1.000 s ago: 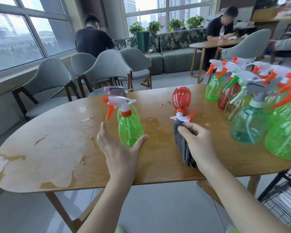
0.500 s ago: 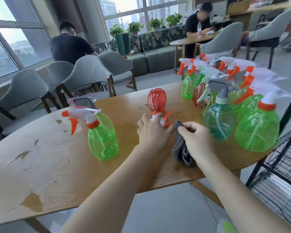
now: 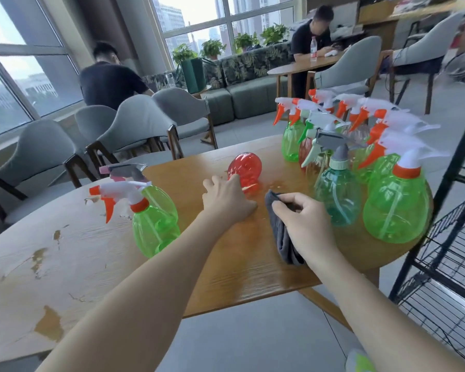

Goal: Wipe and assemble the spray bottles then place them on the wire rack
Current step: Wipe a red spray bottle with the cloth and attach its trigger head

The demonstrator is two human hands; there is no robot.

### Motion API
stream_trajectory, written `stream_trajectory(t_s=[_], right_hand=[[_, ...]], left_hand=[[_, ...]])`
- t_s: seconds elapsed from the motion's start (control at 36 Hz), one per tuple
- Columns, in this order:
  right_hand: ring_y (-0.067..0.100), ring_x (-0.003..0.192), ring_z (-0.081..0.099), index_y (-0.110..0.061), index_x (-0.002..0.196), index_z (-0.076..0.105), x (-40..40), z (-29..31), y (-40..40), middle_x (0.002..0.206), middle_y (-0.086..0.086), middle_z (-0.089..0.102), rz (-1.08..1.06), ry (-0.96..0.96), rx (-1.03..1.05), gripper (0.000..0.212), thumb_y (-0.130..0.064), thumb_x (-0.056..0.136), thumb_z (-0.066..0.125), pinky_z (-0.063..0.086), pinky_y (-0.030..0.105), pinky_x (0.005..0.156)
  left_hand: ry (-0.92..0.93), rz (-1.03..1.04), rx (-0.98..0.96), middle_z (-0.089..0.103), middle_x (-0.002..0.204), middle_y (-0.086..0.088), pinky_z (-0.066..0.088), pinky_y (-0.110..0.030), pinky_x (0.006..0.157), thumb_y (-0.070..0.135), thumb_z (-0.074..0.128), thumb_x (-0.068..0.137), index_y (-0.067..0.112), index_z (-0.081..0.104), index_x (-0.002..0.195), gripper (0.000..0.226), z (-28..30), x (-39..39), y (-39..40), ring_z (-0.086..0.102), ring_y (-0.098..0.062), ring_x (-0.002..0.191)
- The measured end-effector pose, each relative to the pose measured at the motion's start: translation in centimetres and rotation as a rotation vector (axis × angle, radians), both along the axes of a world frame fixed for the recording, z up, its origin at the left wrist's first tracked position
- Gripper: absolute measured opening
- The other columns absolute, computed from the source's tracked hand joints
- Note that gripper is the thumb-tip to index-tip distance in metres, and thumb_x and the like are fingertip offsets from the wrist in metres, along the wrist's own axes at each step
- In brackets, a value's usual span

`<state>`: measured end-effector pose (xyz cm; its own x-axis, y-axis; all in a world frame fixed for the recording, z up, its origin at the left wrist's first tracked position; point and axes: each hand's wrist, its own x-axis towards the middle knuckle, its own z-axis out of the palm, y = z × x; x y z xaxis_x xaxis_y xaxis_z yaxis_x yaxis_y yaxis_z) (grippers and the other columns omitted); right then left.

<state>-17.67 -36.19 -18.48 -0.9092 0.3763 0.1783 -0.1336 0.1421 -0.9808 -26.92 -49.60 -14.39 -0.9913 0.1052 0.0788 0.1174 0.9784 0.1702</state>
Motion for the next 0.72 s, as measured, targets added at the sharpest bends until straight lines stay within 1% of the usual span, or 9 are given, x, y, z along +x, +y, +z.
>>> stream_trajectory(t_s=[0.06, 0.17, 0.31, 0.39, 0.44, 0.5, 0.58, 0.67, 0.72], right_hand=[[-0.002, 0.070, 0.067, -0.031, 0.085, 0.072, 0.4, 0.2, -0.6, 0.077, -0.016, 0.072, 0.024, 0.002, 0.000, 0.009, -0.029, 0.094, 0.073, 0.046, 0.011, 0.056], [-0.006, 0.069, 0.066, -0.027, 0.091, 0.073, 1.5, 0.5, -1.4, 0.082, -0.014, 0.073, 0.034, -0.002, 0.031, 0.007, -0.022, 0.095, 0.071, 0.044, 0.007, 0.054], [-0.003, 0.071, 0.067, -0.026, 0.094, 0.074, 2.9, 0.4, -1.6, 0.084, -0.015, 0.072, 0.038, 0.000, 0.038, 0.005, -0.022, 0.095, 0.070, 0.043, 0.007, 0.054], [-0.002, 0.082, 0.067, -0.025, 0.094, 0.073, 3.4, 0.4, -1.5, 0.087, -0.020, 0.070, 0.042, 0.005, 0.033, 0.006, -0.020, 0.096, 0.070, 0.045, 0.009, 0.062], [-0.009, 0.080, 0.062, -0.026, 0.093, 0.073, 3.6, 0.4, -1.4, 0.087, -0.024, 0.065, 0.054, 0.006, 0.035, 0.008, -0.019, 0.096, 0.069, 0.044, 0.006, 0.066], [-0.008, 0.088, 0.063, -0.029, 0.090, 0.072, 3.8, 0.2, -1.3, 0.100, -0.016, 0.070, 0.065, 0.009, 0.033, 0.012, -0.019, 0.096, 0.069, 0.046, 0.010, 0.074], [0.010, 0.124, 0.061, -0.033, 0.087, 0.072, 3.8, -0.1, -1.1, 0.133, -0.001, 0.068, 0.061, -0.003, 0.035, 0.014, -0.021, 0.094, 0.070, 0.049, 0.029, 0.095], [0.016, 0.124, 0.063, -0.033, 0.084, 0.072, 4.1, 0.0, -0.9, 0.118, -0.002, 0.074, 0.061, 0.011, 0.026, 0.016, -0.020, 0.094, 0.070, 0.051, 0.030, 0.090], [0.016, 0.120, 0.065, -0.032, 0.084, 0.072, 4.3, 0.1, -0.7, 0.109, -0.003, 0.076, 0.061, 0.020, 0.012, 0.015, -0.021, 0.094, 0.071, 0.051, 0.028, 0.083]], left_hand=[[0.033, -0.038, -0.021, 0.036, 0.111, -0.011, 0.043, -0.041, 0.077, 0.026, 0.064, 0.087, 0.014, 0.053, 0.112, 0.030, 1.8, 0.6, -0.5, 0.039, -0.037, 0.113], [0.145, -0.125, -0.143, 0.048, 0.116, -0.019, 0.038, -0.038, 0.078, 0.003, 0.053, 0.090, 0.007, 0.061, 0.109, 0.021, 5.8, 1.8, -1.6, 0.040, -0.033, 0.099], [0.216, -0.276, -0.242, 0.069, 0.106, -0.014, 0.050, -0.037, 0.092, -0.001, 0.062, 0.086, 0.010, 0.077, 0.101, 0.024, 9.5, 2.9, -2.2, 0.059, -0.034, 0.108], [0.195, -0.350, -0.270, 0.072, 0.101, -0.009, 0.055, -0.041, 0.091, -0.002, 0.061, 0.084, 0.017, 0.076, 0.089, 0.025, 10.6, 4.0, -2.3, 0.063, -0.030, 0.103], [0.193, -0.376, -0.284, 0.074, 0.101, -0.007, 0.055, -0.041, 0.090, -0.003, 0.058, 0.086, 0.017, 0.076, 0.088, 0.027, 10.9, 4.6, -2.3, 0.065, -0.028, 0.103], [0.191, -0.387, -0.286, 0.074, 0.103, -0.006, 0.054, -0.038, 0.090, -0.003, 0.057, 0.088, 0.014, 0.077, 0.094, 0.027, 11.0, 5.0, -2.4, 0.065, -0.027, 0.105], [0.186, -0.371, -0.230, 0.068, 0.116, -0.008, 0.048, -0.032, 0.088, -0.005, 0.055, 0.090, 0.012, 0.074, 0.115, 0.035, 11.0, 5.4, -2.7, 0.059, -0.028, 0.114], [0.157, -0.313, -0.054, 0.052, 0.138, -0.014, 0.044, -0.032, 0.084, -0.007, 0.059, 0.089, 0.020, 0.048, 0.150, 0.069, 10.7, 5.7, -3.3, 0.052, -0.032, 0.121], [0.159, -0.274, 0.093, 0.046, 0.141, -0.014, 0.043, -0.025, 0.072, -0.008, 0.065, 0.086, 0.030, 0.027, 0.161, 0.092, 10.0, 6.0, -3.9, 0.052, -0.030, 0.114]])
